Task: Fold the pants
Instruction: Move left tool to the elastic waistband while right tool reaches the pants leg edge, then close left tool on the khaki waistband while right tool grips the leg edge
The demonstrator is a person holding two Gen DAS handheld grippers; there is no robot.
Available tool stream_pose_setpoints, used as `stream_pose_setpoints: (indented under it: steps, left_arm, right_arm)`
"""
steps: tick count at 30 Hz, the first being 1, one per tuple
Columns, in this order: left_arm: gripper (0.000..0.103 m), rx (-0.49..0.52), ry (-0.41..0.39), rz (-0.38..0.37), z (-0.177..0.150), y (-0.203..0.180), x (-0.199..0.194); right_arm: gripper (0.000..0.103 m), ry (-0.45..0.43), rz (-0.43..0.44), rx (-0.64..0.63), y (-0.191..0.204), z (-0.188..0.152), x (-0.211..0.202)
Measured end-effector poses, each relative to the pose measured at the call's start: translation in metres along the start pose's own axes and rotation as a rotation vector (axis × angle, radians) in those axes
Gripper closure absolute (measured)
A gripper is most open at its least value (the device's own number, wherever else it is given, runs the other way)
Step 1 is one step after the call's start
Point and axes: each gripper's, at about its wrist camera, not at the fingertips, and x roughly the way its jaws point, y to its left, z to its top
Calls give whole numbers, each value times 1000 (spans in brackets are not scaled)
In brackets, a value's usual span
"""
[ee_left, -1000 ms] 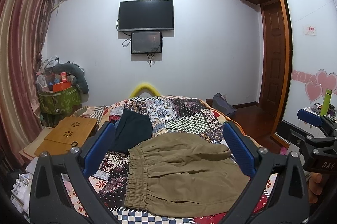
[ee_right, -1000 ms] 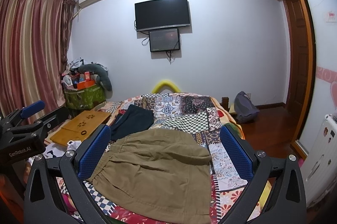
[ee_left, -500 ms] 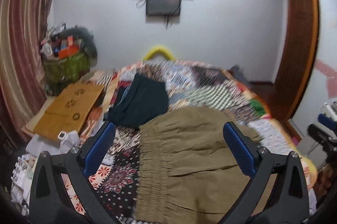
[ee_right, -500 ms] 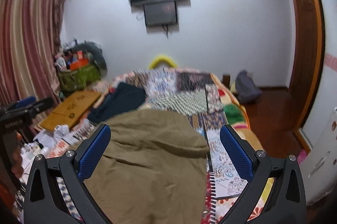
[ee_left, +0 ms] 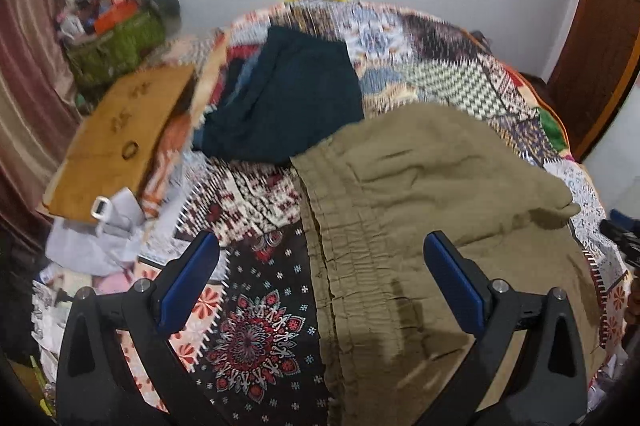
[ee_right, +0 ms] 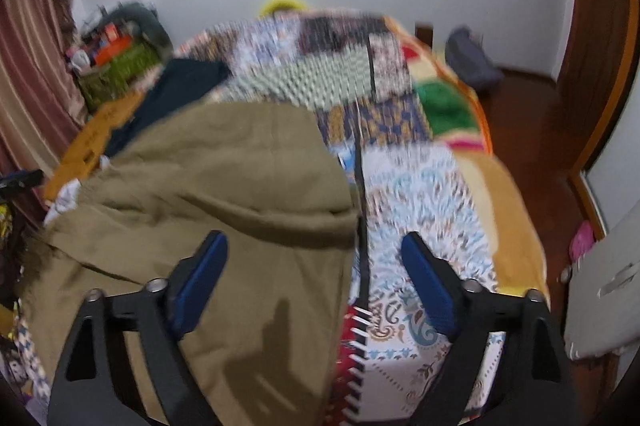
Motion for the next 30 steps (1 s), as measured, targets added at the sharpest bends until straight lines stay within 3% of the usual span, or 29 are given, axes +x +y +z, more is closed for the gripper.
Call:
stream_pose_setpoints:
  steps: [3,5,8,14,17,26,30]
  left_arm:
    - [0,-14,65,-30,-1,7,17]
    - [8,-23,104,-49,-1,9,27]
    - [18,-32,182,-89,-3,11,46]
    - [21,-18,268,-173,-5,4,69]
    - [35,-10,306,-216,-3,0,78]
    - [42,48,266,-168,-5,-5,70]
    - [42,44,245,-140,-7,-2,67]
  right_arm:
    - [38,66,22,19,-10,0,18]
    - [42,93,28,14,-14,0,27]
    - [43,122,50,-9,-13,1,36]
    - [43,166,73,-44,-7,6,54]
    - [57,180,67,-74,-4,9,60]
    - [84,163,80,40,-17,8,60]
    - [89,158,60,37,-16,6,59]
